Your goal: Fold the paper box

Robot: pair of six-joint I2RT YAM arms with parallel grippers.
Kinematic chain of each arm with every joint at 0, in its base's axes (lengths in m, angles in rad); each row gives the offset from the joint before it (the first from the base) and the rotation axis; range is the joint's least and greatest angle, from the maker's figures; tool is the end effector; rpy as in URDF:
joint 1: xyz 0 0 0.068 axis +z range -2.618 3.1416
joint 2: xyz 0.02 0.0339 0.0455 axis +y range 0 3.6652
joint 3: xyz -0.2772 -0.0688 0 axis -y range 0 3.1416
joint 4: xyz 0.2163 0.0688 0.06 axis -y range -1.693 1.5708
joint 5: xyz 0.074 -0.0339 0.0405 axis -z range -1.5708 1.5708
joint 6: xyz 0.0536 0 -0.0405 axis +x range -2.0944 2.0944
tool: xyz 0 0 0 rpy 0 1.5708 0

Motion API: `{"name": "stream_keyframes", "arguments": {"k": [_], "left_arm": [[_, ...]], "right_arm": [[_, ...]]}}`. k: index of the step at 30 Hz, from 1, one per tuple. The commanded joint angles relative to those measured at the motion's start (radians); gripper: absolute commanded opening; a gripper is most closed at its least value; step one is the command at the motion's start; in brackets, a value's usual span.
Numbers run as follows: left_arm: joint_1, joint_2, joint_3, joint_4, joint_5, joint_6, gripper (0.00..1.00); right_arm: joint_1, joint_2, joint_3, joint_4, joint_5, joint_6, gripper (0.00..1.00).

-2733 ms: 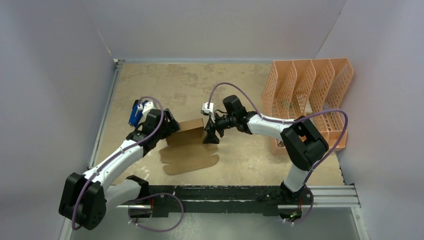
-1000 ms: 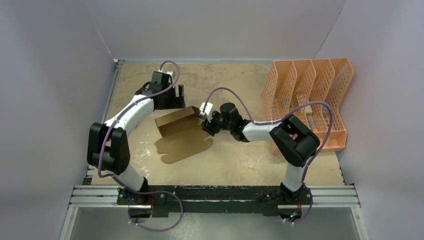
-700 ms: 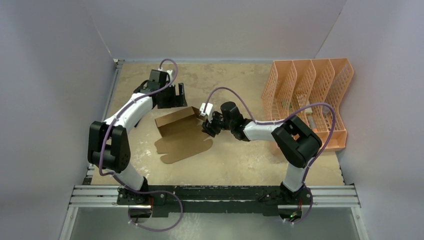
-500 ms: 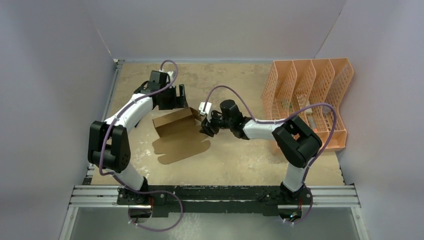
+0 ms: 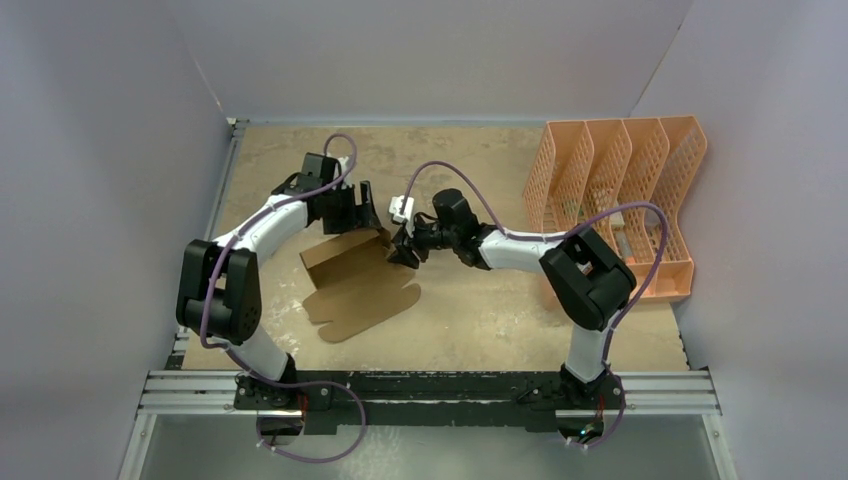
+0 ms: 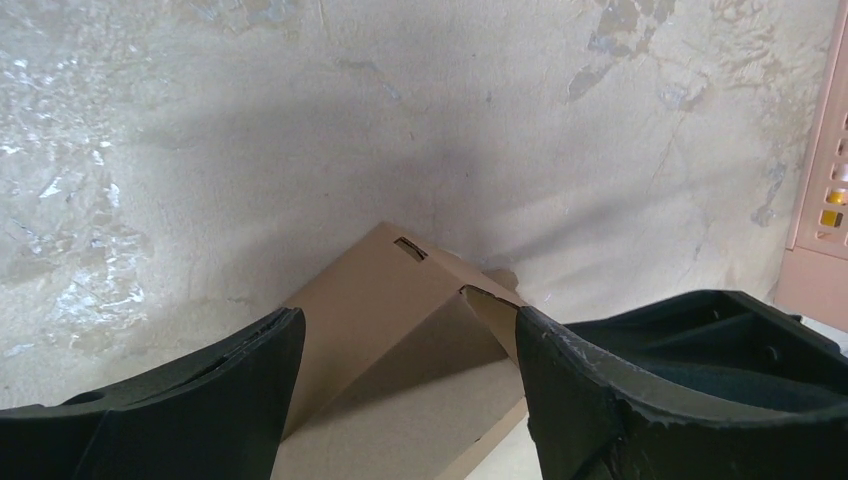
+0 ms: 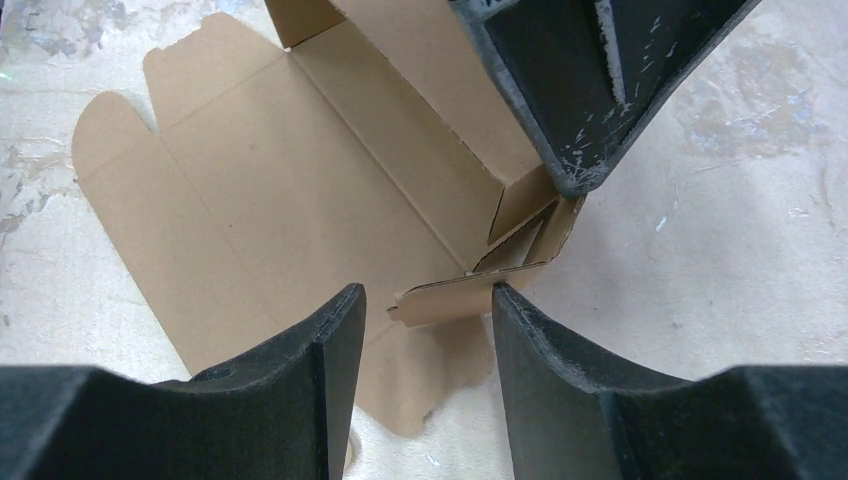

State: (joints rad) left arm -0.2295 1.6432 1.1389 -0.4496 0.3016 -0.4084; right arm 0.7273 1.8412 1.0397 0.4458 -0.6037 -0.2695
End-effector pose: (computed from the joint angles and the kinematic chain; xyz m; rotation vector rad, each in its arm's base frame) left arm 0.3185 -0.0908 0.2359 -0.1060 2.5788 -0.6295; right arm 0.2773 0.2876 0.2258 -1.2805 1.4850 0.8835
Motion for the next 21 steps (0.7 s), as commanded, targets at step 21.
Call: {"name": "stream_keyframes", "arguments": {"k": [21], "left_arm": [[0.004, -0.108, -0.087, 0.108, 0.157, -0.096, 0.76]], "right_arm": [[0.006, 0.079, 0.060, 0.045, 0.000, -0.056, 0.47]]}}
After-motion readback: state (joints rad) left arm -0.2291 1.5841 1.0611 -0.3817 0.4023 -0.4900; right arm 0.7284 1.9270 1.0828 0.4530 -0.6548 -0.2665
